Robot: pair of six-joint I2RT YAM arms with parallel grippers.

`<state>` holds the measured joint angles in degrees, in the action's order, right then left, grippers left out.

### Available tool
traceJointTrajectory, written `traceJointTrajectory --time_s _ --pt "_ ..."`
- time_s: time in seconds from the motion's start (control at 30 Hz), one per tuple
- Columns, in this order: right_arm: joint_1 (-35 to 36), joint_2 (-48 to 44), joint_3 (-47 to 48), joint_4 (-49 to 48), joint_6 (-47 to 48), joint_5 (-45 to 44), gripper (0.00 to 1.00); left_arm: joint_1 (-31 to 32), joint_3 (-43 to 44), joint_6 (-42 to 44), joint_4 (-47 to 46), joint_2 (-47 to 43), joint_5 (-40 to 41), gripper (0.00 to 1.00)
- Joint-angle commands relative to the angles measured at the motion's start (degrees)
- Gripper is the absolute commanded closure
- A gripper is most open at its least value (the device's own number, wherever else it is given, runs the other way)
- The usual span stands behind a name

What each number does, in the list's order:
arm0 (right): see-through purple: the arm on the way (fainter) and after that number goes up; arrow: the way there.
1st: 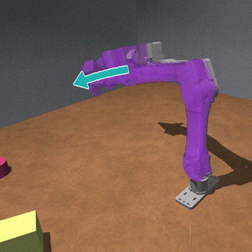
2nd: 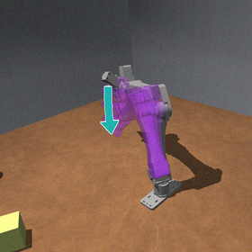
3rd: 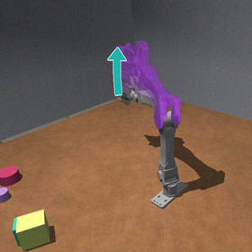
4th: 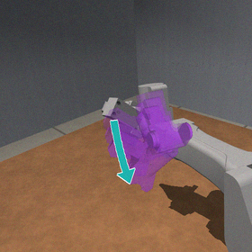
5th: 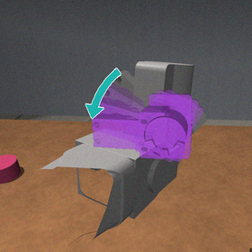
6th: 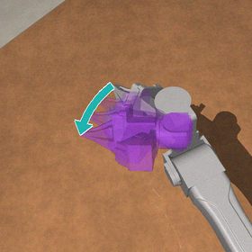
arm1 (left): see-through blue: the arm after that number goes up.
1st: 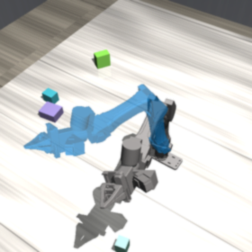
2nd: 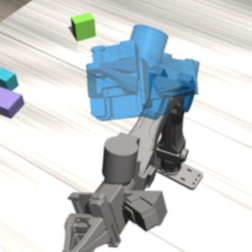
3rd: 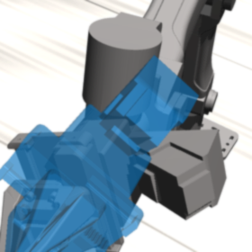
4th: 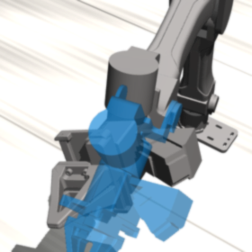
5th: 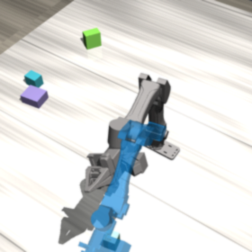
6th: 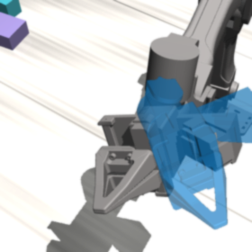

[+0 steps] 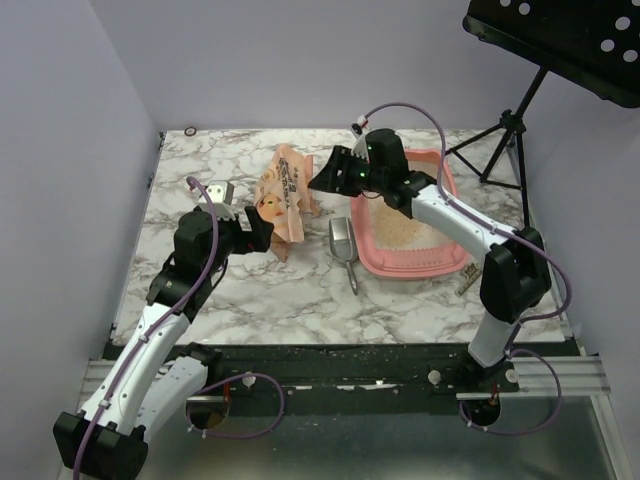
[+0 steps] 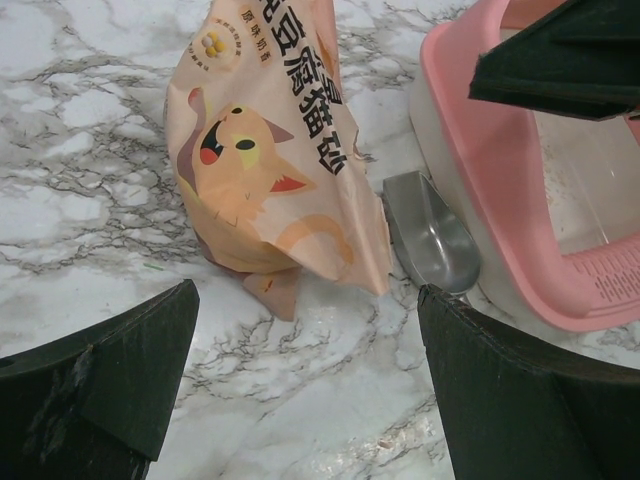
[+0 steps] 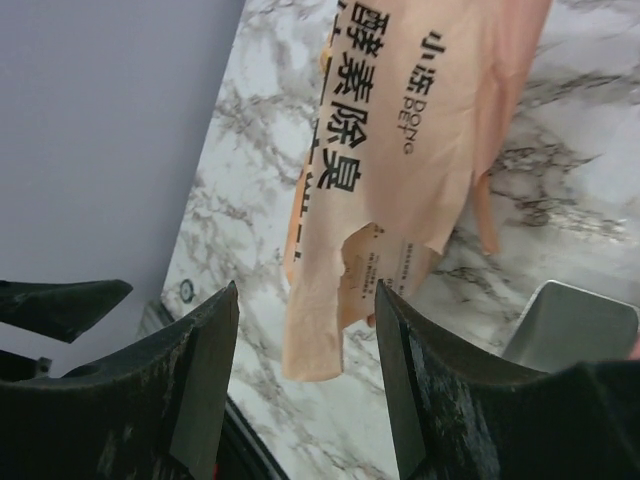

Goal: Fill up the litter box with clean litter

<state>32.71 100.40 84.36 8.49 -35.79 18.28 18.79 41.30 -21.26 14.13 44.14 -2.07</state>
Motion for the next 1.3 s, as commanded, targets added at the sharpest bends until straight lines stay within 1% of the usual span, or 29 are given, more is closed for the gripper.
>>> traceJointTrajectory --time_s 0.0,0.1,0.23,0.53,0.7,0.77,0.93,1.1,1.27 --pt "1.0 2.7 -1.6 -7.5 -6.7 7.9 0.36 -0.4 -1.0 0.3 -1.6 0.0 -2.2 0.01" --pt "1.2 3.0 -4.1 -10.3 -8.5 8.0 0.36 -0.4 -1.0 0.2 -1.7 0.0 -2.8 0.01" --pt "1.8 4.4 -5.7 -11.6 -9.8 8.8 0.36 -0.5 -1.0 0.0 -1.9 -0.1 -3.4 0.01" --pt "3.8 8.1 -6.5 -13.3 -11.4 9.0 0.35 -0.6 -1.1 -0.1 -2.0 -0.5 -3.6 0.01" --pt "4.3 10.1 -8.0 -16.6 -13.4 11.9 0.35 -0.6 -1.1 -0.1 -1.9 -0.5 -3.7 0.01" --pt "4.3 10.1 -9.5 -19.0 -14.5 12.7 0.35 -0.6 -1.1 -0.1 -1.9 -0.5 -3.7 0.01" --pt "4.3 9.7 -11.8 -21.1 -15.3 13.2 0.36 -0.6 -1.0 -0.2 -2.1 -0.4 -3.8 0.01" --pt "4.4 9.9 -14.3 -26.8 -17.7 15.8 0.4 -0.7 -1.1 -0.2 -2.1 -0.5 -3.9 0.01" --pt "4.6 11.0 -15.1 -29.6 -19.7 17.8 0.42 -0.7 -1.1 -0.2 -2.0 -0.4 -4.0 0.01"
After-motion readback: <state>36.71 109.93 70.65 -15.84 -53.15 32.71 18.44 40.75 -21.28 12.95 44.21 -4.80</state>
